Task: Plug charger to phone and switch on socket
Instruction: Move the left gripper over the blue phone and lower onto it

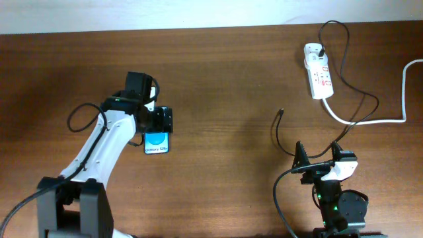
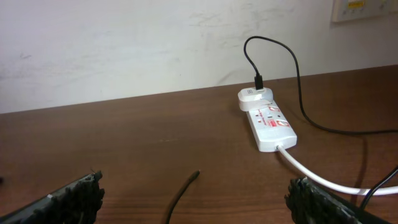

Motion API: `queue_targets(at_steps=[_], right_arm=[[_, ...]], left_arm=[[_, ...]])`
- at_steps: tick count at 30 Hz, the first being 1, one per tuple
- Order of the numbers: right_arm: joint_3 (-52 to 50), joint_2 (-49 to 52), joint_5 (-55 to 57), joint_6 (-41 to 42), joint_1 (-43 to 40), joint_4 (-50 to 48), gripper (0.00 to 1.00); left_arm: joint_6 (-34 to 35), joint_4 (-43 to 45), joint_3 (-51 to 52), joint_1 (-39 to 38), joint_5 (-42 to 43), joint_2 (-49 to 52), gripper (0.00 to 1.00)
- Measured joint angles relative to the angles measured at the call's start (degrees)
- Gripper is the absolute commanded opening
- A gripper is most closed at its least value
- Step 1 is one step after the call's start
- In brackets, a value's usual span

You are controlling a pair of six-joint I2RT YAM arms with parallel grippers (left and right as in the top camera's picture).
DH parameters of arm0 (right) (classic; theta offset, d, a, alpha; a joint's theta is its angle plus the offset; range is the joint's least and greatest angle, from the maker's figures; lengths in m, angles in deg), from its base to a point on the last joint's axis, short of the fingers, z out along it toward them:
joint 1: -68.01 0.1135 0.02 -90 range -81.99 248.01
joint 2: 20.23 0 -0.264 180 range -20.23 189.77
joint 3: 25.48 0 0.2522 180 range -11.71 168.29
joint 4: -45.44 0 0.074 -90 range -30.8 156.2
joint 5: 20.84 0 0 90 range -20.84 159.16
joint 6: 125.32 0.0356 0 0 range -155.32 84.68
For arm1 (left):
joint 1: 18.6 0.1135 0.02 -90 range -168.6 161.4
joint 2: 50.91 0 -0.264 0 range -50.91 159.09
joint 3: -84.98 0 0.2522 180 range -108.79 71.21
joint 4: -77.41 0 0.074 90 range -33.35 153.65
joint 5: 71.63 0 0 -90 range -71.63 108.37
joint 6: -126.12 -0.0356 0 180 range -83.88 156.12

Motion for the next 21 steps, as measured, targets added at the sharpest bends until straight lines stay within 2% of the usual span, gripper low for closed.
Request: queue_targets(at_steps=[21], right_arm=[[0.0, 0.0, 0.0, 0.0, 0.0, 0.0, 0.98]], left_arm=[[0.2, 6.5, 0.0, 0.0, -2.7, 6.6, 0.99]])
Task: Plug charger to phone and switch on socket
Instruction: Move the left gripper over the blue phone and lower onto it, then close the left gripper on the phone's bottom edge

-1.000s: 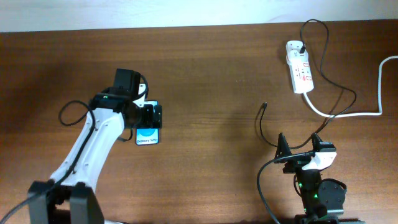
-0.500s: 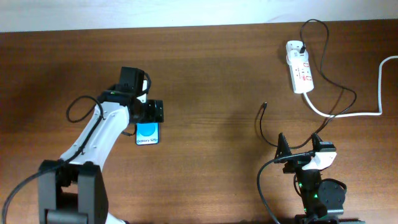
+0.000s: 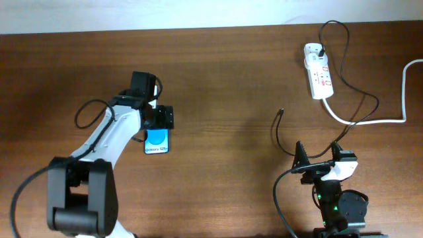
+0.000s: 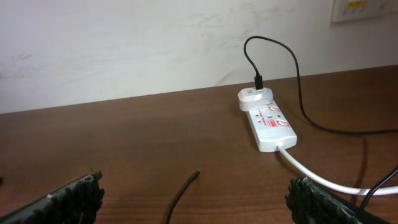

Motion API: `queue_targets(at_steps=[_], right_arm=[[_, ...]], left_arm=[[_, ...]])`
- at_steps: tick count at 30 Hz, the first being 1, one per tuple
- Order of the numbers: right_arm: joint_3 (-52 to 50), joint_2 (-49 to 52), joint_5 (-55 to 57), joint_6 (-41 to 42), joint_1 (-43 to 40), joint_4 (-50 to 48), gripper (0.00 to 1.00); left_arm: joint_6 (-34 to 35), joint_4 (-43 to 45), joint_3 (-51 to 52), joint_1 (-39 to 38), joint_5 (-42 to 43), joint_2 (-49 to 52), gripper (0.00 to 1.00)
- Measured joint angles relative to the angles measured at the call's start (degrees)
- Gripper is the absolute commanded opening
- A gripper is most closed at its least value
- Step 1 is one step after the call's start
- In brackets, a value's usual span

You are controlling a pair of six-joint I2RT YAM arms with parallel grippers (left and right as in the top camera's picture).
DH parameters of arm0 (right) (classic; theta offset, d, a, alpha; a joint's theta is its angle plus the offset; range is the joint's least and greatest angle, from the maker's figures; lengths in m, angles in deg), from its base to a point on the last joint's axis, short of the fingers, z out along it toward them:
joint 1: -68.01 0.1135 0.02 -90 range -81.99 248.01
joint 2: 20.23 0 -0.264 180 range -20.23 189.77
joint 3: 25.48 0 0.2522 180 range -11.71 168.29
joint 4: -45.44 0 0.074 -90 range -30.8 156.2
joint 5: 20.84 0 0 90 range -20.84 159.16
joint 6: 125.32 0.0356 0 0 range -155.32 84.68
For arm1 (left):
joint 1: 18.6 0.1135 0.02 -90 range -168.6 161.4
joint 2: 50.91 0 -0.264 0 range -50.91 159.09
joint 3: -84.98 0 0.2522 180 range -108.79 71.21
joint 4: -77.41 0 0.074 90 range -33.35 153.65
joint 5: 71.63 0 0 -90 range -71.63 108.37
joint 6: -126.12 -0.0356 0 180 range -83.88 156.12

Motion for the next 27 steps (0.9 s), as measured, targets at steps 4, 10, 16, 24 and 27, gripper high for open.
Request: queue_targets(at_steps=[4, 10, 16, 24, 27], right_arm=[[0.0, 0.0, 0.0, 0.0, 0.0, 0.0, 0.98], [0.0, 0.0, 0.0, 0.0, 0.0, 0.0, 0.98], [0.0, 0.0, 0.0, 0.0, 0.0, 0.0, 0.98], [0.0, 0.0, 0.0, 0.0, 0.0, 0.0, 0.98], [0.0, 0.0, 0.0, 0.0, 0.0, 0.0, 0.98]], left_arm=[[0.0, 0.3, 0.0, 0.0, -0.3, 2.7, 0.99], [0.0, 0.6, 0.0, 0.0, -0.3, 6.0, 0.99], [0.0, 0.6, 0.0, 0.0, -0.3, 6.7, 0.99], [0.0, 0.7, -1.0, 0.2, 1.2, 8.2, 0.99], [0.0, 0.7, -1.7, 0.3, 1.2, 8.8, 0.99]])
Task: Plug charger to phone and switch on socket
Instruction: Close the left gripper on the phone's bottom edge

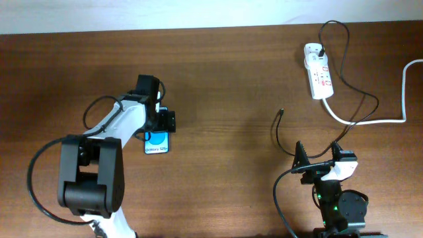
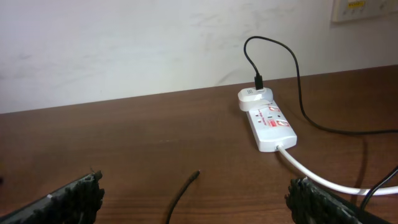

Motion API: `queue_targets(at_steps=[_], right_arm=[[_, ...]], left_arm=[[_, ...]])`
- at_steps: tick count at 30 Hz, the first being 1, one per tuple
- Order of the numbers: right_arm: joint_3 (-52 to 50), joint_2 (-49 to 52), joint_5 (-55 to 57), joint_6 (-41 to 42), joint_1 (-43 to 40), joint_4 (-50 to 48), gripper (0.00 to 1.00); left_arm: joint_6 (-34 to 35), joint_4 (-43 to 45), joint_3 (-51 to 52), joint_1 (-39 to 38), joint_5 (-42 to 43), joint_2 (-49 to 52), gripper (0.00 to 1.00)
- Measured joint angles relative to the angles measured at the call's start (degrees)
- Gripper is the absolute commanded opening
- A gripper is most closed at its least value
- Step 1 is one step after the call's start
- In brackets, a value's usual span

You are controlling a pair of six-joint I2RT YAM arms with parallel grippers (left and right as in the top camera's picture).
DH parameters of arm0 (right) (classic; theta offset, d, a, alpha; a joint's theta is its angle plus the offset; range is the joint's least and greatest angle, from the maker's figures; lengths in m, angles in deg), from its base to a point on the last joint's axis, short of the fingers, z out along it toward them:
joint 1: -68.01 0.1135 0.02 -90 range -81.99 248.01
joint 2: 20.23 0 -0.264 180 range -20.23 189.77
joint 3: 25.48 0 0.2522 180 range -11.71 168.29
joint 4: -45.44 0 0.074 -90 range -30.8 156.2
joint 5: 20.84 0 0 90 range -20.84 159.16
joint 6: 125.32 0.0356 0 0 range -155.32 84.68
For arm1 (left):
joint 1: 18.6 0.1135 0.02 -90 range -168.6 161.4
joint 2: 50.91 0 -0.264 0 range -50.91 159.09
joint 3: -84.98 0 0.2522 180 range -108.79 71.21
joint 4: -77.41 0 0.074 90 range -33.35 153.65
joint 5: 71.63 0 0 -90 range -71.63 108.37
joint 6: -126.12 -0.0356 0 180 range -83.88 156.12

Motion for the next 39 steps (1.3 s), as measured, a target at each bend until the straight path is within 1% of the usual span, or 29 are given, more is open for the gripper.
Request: queue_targets(at_steps=[3, 4, 5, 9, 12, 21, 23, 25, 31, 32, 39], right_arm=[[0.0, 0.0, 0.0, 0.0, 0.0, 0.0, 0.98], [0.0, 0.0, 0.0, 0.0, 0.0, 0.0, 0.98], [0.0, 0.0, 0.0, 0.0, 0.0, 0.0, 0.98], [0.0, 0.0, 0.0, 0.0, 0.0, 0.0, 0.98], [0.0, 0.0, 0.0, 0.0, 0.0, 0.0, 0.98], [0.0, 0.0, 0.0, 0.0, 0.0, 0.0, 0.98], [0.0, 0.0, 0.0, 0.0, 0.0, 0.0, 0.98], [0.0, 0.0, 0.0, 0.0, 0.0, 0.0, 0.98], [0.0, 0.0, 0.0, 0.0, 0.0, 0.0, 0.98], [0.0, 0.0, 0.0, 0.0, 0.0, 0.0, 0.98], [0.0, 0.0, 0.0, 0.0, 0.0, 0.0, 0.98]], left_arm=[[0.0, -0.1, -0.5, 0.0, 0.0, 0.4, 0.99], [0.0, -0.1, -0.7, 0.0, 0.0, 0.5, 0.96], [0.0, -0.2, -0.8, 0.0, 0.0, 0.6, 0.96], [0.2, -1.0, -1.2, 0.0, 0.0, 0.8, 0.99], [0.2, -2.3, -1.4, 0.0, 0.2, 0.9, 1.00], [0.2, -4.5, -1.6, 0.0, 0.5, 0.9, 0.99], [0.2, -4.4, -1.5, 0.0, 0.5, 0.9, 0.93], [0.1, -4.4, -1.4, 0.0, 0.6, 0.9, 0.80], [0.1, -4.2, -1.3, 0.0, 0.6, 0.7, 0.66], [0.0, -4.1, -1.3, 0.0, 0.6, 0.7, 0.65], [0.1, -4.0, -1.2, 0.0, 0.5, 0.7, 0.68]])
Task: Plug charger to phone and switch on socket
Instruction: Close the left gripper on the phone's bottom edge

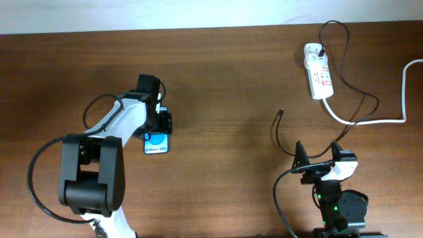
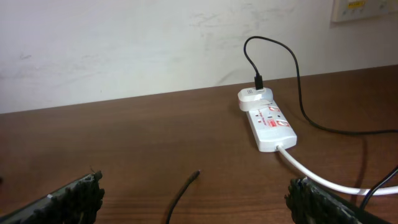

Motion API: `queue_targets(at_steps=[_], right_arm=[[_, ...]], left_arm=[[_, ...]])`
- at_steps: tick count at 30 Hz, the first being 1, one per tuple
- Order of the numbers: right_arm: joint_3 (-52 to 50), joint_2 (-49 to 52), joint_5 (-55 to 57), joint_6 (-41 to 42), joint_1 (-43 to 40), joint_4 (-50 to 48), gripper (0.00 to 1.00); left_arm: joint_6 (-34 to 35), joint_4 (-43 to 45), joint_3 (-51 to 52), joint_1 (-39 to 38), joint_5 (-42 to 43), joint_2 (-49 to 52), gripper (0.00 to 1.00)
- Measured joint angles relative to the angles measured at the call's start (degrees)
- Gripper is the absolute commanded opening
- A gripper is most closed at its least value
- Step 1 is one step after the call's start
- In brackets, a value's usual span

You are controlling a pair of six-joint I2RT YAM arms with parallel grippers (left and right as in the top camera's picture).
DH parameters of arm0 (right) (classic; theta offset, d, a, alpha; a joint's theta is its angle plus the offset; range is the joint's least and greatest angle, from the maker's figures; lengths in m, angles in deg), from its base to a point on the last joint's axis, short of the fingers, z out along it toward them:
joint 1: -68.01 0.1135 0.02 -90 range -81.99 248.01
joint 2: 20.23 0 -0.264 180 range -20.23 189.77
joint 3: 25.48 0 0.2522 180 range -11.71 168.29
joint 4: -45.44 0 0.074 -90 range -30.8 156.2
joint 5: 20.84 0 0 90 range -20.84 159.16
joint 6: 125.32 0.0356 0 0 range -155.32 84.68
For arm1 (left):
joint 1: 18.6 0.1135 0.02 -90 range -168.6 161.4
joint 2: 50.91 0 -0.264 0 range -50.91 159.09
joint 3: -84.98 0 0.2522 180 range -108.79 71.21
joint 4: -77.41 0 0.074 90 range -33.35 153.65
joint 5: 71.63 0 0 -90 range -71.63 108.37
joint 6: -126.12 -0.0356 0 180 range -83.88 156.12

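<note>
The phone [image 1: 156, 143] lies on the brown table [image 1: 218, 79] left of centre, its blue screen up. My left gripper [image 1: 160, 123] sits over the phone's far end; the arm hides how its jaws stand. The black charger cable ends in a loose tip [image 1: 281, 112], seen again as the tip [image 2: 194, 176] on the wood. My right gripper [image 2: 196, 205] stands wide open just short of that tip, nothing between its fingers [image 2: 68, 199]. The white power strip [image 1: 318, 79] lies at the far right, with the charger adapter [image 2: 252, 95] plugged into its far end.
The strip's thick white cord [image 1: 370, 121] runs off the right edge. The black cable [image 1: 357, 92] loops across it, between the strip and my right arm [image 1: 330, 178]. A white wall [image 2: 155, 43] rises behind the table's far edge.
The dark part of my left gripper over the phone's far end looks a little narrower and nearer the phone. The phone, the cable and my right gripper have not moved.
My left gripper was at the phone's far end, the arm stretched out from the lower left. At each later moment the arm was folded tighter and stood more upright, the gripper staying over that end. My right gripper stayed open by the cable tip throughout.
</note>
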Motion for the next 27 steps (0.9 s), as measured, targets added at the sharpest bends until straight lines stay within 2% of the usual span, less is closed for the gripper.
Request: queue_targets(at_steps=[1, 3, 5, 6, 21, 23, 27], right_arm=[[0.0, 0.0, 0.0, 0.0, 0.0, 0.0, 0.98], [0.0, 0.0, 0.0, 0.0, 0.0, 0.0, 0.98], [0.0, 0.0, 0.0, 0.0, 0.0, 0.0, 0.98], [0.0, 0.0, 0.0, 0.0, 0.0, 0.0, 0.98], [0.0, 0.0, 0.0, 0.0, 0.0, 0.0, 0.98], [0.0, 0.0, 0.0, 0.0, 0.0, 0.0, 0.98], [0.0, 0.0, 0.0, 0.0, 0.0, 0.0, 0.98]], left_arm=[[0.0, 0.0, 0.0, 0.0, 0.0, 0.0, 0.68], [0.0, 0.0, 0.0, 0.0, 0.0, 0.0, 0.76], [0.0, 0.0, 0.0, 0.0, 0.0, 0.0, 0.96], [-0.1, 0.0, 0.0, 0.0, 0.0, 0.0, 0.99], [0.2, 0.0, 0.2, 0.0, 0.1, 0.0, 0.99], [0.2, 0.0, 0.2, 0.0, 0.1, 0.0, 0.91], [0.0, 0.0, 0.2, 0.0, 0.1, 0.0, 0.89]])
